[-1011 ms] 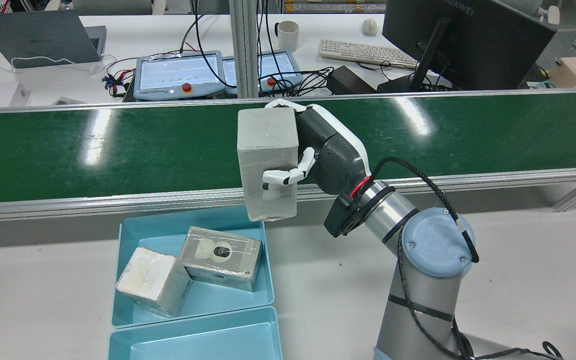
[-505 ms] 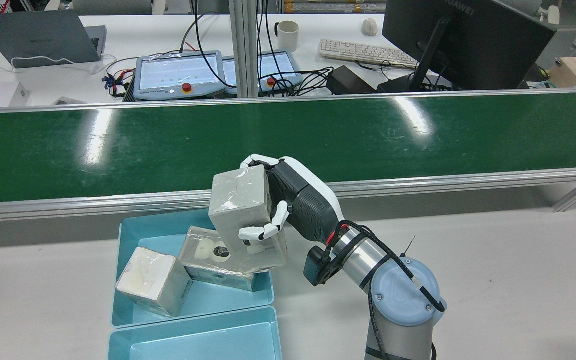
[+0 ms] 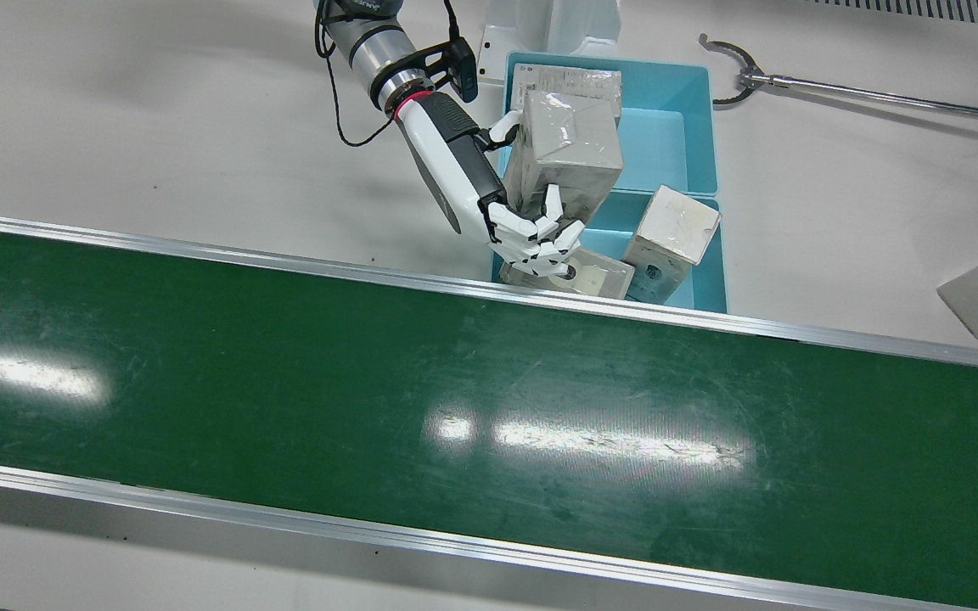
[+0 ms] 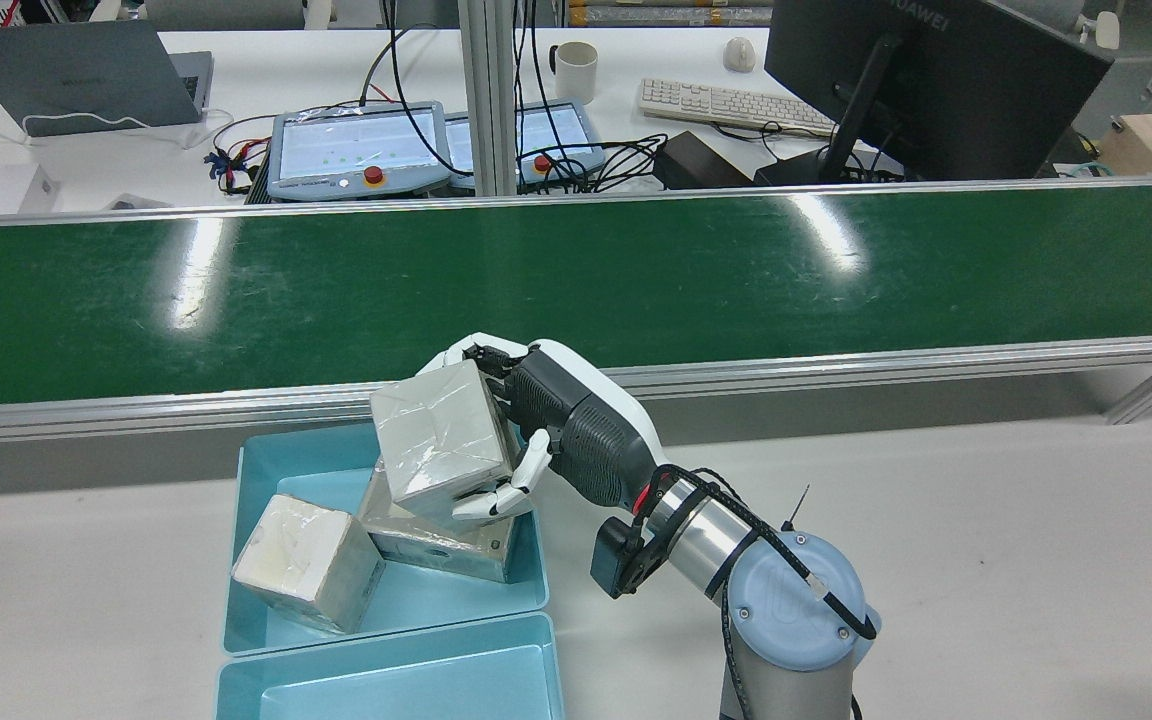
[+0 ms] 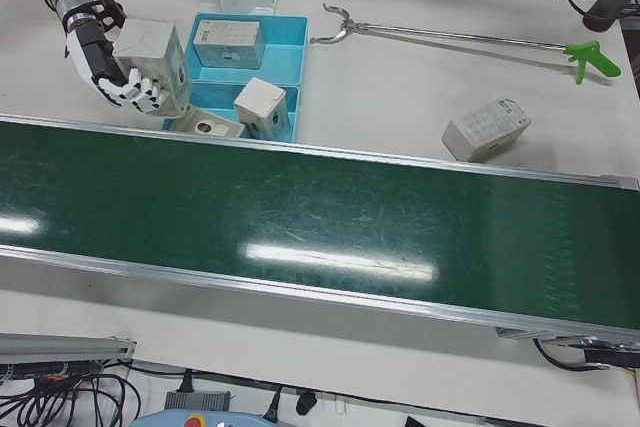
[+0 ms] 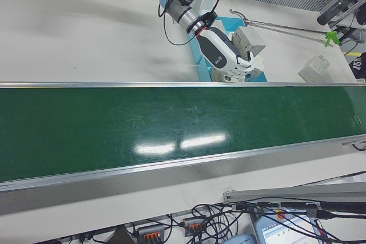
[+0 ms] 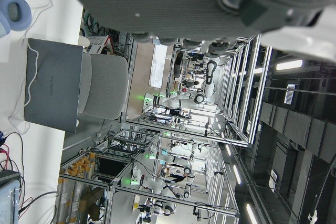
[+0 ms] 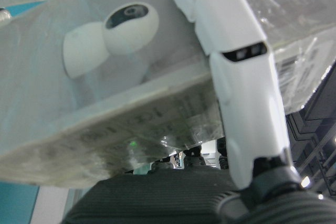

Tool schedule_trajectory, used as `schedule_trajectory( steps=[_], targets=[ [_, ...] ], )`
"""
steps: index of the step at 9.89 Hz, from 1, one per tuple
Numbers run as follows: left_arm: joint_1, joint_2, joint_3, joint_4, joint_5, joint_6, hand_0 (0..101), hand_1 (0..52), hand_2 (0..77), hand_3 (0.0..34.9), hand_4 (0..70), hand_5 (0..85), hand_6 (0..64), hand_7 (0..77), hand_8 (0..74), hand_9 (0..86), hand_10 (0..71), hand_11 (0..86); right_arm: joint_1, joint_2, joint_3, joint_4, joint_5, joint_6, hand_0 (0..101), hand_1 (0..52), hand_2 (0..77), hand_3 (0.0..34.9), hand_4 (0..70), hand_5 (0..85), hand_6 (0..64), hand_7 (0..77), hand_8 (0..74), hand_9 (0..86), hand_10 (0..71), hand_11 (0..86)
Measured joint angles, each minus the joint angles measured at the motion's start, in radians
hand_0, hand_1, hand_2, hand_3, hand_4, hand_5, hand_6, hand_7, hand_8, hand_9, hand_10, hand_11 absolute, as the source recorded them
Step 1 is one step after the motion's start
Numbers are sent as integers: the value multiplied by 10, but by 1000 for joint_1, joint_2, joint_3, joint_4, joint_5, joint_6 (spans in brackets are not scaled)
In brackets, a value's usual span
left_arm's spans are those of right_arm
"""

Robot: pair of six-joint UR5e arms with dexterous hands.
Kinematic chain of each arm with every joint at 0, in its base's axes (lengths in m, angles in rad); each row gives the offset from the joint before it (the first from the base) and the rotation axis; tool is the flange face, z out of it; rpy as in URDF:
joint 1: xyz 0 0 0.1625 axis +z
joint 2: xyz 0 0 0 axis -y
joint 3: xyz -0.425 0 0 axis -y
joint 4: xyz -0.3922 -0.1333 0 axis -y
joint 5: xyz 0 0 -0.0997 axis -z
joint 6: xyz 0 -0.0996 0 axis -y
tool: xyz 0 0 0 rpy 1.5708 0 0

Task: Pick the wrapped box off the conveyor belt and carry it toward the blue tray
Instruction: 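Lift the box off the belt and carry it over the teal tray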

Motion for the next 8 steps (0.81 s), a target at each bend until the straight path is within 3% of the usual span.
schedule_trajectory(
  steps=[1, 2, 3, 4, 5, 6, 7, 8],
  targets=[
    [0, 0, 0, 0, 0, 0, 0, 0, 5, 0, 0, 11, 0, 0, 5, 0, 5, 0, -3, 0, 2, 0, -15, 1, 541, 22, 398, 106, 136, 556, 0, 284, 11, 245, 49, 235],
    [0, 0, 0, 0, 0, 0, 0, 0, 5, 0, 0, 11, 0, 5, 5, 0, 5, 0, -4, 0, 4, -1, -26, 1, 541, 22, 398, 106, 136, 556, 0, 284, 11, 245, 49, 235],
    [0, 0, 0, 0, 0, 0, 0, 0, 5, 0, 0, 11, 0, 0, 0, 0, 5, 0, -5, 0, 7, -1, -37, 4, 477, 22, 398, 117, 76, 480, 27, 202, 0, 93, 5, 125],
    [0, 0, 0, 0, 0, 0, 0, 0, 5, 0, 0, 11, 0, 0, 0, 0, 0, 0, -2, 1, 14, -2, -51, 14, 471, 22, 398, 210, 71, 349, 27, 224, 0, 16, 16, 104],
    [0, 0, 0, 0, 0, 0, 0, 0, 5, 0, 0, 11, 0, 0, 0, 0, 0, 0, 8, 1, 26, -3, -59, 24, 470, 164, 142, 259, 44, 175, 16, 224, 0, 16, 0, 65],
    [0, 0, 0, 0, 0, 0, 0, 0, 5, 0, 0, 11, 0, 0, 0, 0, 0, 0, 25, 1, 43, -4, -64, 31, 470, 164, 142, 259, 44, 175, 16, 224, 0, 16, 0, 65],
    [0, 0, 0, 0, 0, 0, 0, 0, 5, 0, 0, 11, 0, 0, 0, 0, 0, 0, 50, -1, 64, -6, -67, 36, 483, 82, 114, 305, 54, 235, 5, 240, 0, 27, 11, 76],
    [0, 0, 0, 0, 0, 0, 0, 0, 5, 0, 0, 11, 0, 0, 0, 0, 5, 0, 82, -3, 82, -8, -68, 44, 483, 82, 114, 305, 54, 235, 5, 240, 0, 27, 11, 76]
  ],
)
